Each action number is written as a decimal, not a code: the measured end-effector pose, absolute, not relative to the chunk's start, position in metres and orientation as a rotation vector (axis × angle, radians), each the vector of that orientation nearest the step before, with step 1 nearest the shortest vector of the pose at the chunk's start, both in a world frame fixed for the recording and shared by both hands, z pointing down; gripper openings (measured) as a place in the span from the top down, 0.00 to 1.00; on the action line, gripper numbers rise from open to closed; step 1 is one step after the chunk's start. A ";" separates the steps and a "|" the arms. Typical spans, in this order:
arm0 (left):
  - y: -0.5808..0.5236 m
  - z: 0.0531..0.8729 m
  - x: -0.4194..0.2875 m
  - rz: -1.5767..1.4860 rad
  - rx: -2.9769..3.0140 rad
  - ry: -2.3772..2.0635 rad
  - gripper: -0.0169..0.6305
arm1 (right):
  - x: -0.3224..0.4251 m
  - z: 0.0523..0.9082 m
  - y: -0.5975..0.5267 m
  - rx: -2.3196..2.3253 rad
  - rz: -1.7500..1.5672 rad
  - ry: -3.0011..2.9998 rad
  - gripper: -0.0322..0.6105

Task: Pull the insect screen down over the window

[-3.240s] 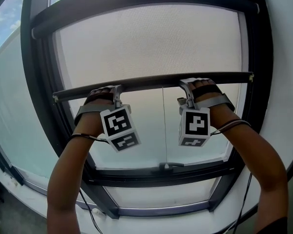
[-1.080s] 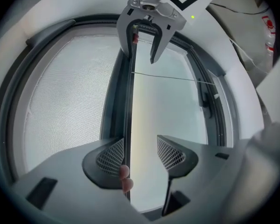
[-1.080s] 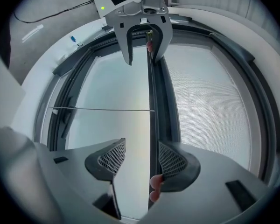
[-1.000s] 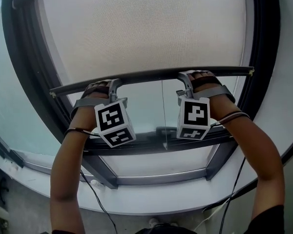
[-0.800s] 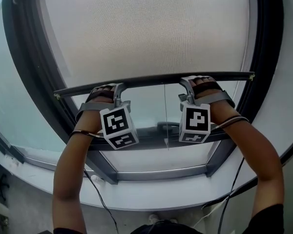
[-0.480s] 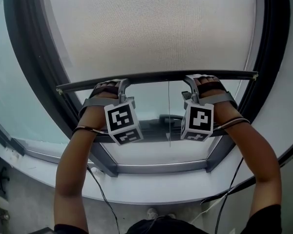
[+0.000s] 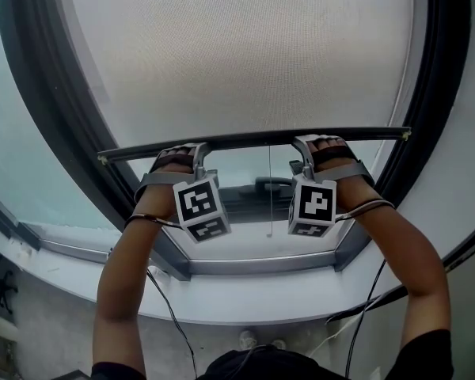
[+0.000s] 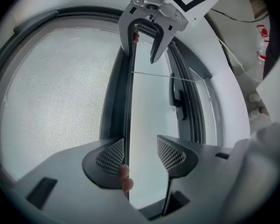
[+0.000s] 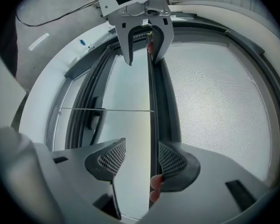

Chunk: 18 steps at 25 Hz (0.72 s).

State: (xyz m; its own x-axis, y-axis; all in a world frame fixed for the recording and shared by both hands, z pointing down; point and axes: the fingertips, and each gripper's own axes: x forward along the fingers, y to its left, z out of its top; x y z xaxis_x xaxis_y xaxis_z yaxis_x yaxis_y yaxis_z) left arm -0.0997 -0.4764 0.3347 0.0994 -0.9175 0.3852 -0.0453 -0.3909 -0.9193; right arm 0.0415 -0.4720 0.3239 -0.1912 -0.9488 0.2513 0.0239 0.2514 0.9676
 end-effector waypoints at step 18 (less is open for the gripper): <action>-0.468 0.362 -0.097 -1.402 -1.696 0.917 0.63 | 0.050 0.355 -0.470 0.893 -1.057 -1.490 0.60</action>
State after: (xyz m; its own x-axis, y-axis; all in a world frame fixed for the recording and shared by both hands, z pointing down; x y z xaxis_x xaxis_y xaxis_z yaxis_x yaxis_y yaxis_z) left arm -0.0975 -0.4685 0.3624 0.1472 -0.8765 0.4583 -0.0685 -0.4712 -0.8794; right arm 0.0498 -0.4702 0.3553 -0.1674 -0.9305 0.3258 -0.0006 0.3306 0.9438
